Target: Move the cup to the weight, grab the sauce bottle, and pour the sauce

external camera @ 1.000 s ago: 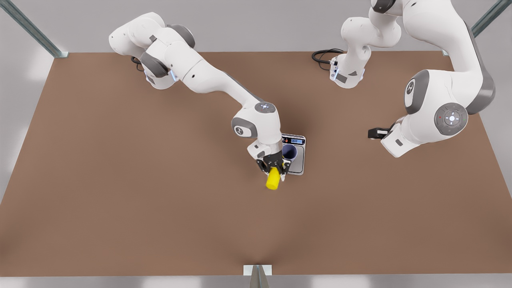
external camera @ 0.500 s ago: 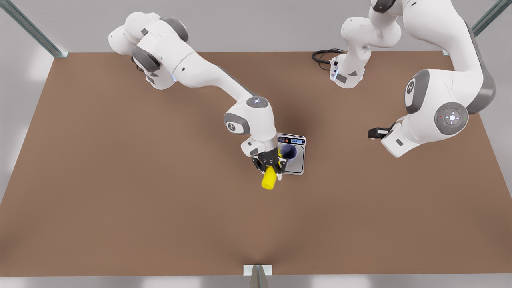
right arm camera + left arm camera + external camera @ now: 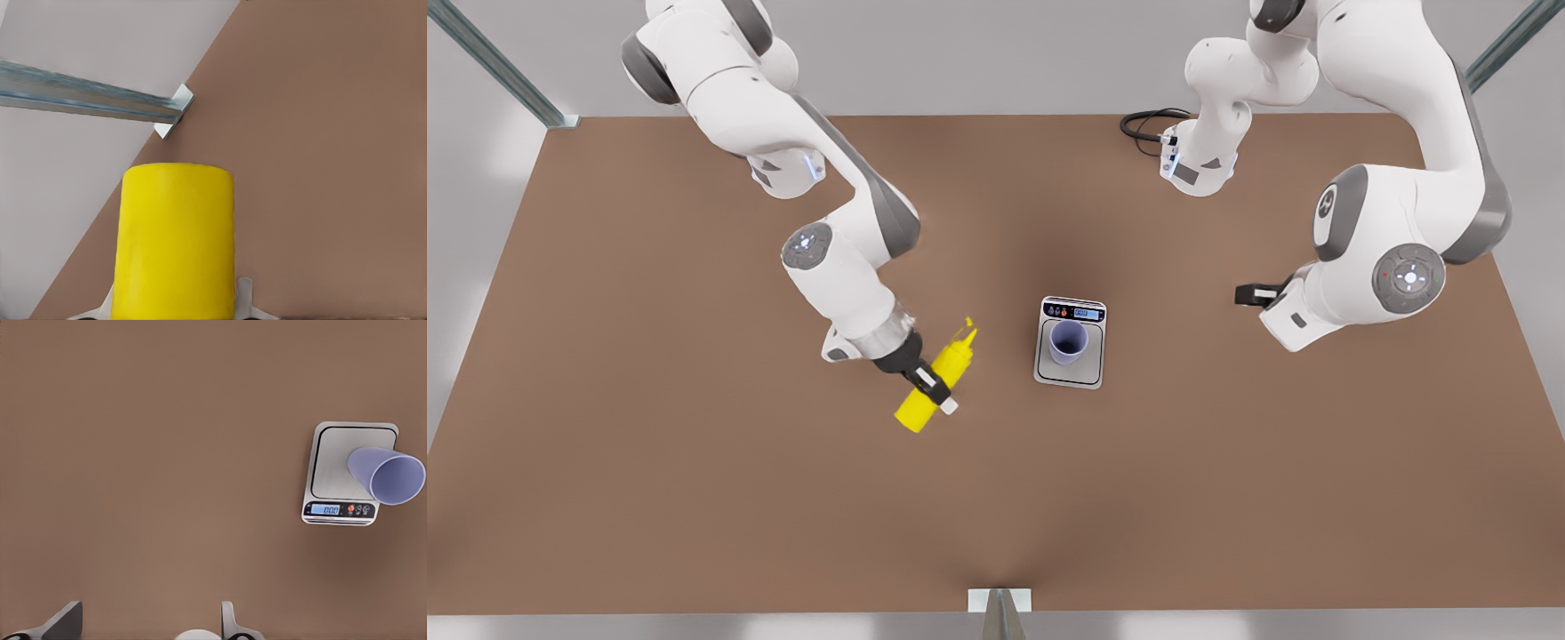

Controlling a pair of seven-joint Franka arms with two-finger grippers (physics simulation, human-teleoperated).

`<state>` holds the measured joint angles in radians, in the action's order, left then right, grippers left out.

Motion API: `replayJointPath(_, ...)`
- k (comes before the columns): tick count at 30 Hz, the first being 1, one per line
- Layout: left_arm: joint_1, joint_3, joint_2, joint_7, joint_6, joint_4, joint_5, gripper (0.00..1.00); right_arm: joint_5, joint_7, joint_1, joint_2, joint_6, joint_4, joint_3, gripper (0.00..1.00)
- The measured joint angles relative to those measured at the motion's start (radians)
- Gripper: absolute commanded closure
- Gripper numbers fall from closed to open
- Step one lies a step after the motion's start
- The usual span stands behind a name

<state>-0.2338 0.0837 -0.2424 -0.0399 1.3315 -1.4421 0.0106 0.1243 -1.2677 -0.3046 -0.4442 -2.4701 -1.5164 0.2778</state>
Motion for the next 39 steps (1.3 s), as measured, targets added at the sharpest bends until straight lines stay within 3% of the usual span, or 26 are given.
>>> replayJointPath(6,0.001,0.001,0.003,-0.003,0.0,0.005,0.002,0.0,0.406,0.154,0.153,0.103,0.04,-0.144,0.035,0.59)
replayJointPath(9,0.0,0.0,0.004,-0.01,-0.004,0.005,0.003,0.0,0.757,0.373,0.238,0.154,0.055,-0.272,0.035,0.57)
replayJointPath(12,-0.004,-0.001,0.002,-0.009,-0.011,0.003,0.003,0.0,0.918,0.475,0.331,0.17,0.19,-0.319,0.034,0.57)
replayJointPath(25,-0.004,0.0,-0.015,-0.009,-0.012,-0.004,0.004,0.0,1.097,0.384,0.618,0.098,0.62,-0.32,-0.01,0.58)
replayJointPath(28,-0.004,-0.001,-0.014,-0.009,-0.014,-0.003,0.004,0.0,1.098,0.201,0.698,0.084,0.649,-0.322,0.077,0.56)
replayJointPath(31,-0.003,-0.001,-0.015,-0.011,-0.02,-0.004,0.004,0.0,1.095,0.242,0.744,0.063,0.654,-0.386,0.142,0.56)
replayJointPath(39,-0.003,0.001,-0.032,-0.01,-0.024,-0.005,0.004,0.0,1.015,0.43,0.82,0.013,0.658,-0.547,0.145,0.56)
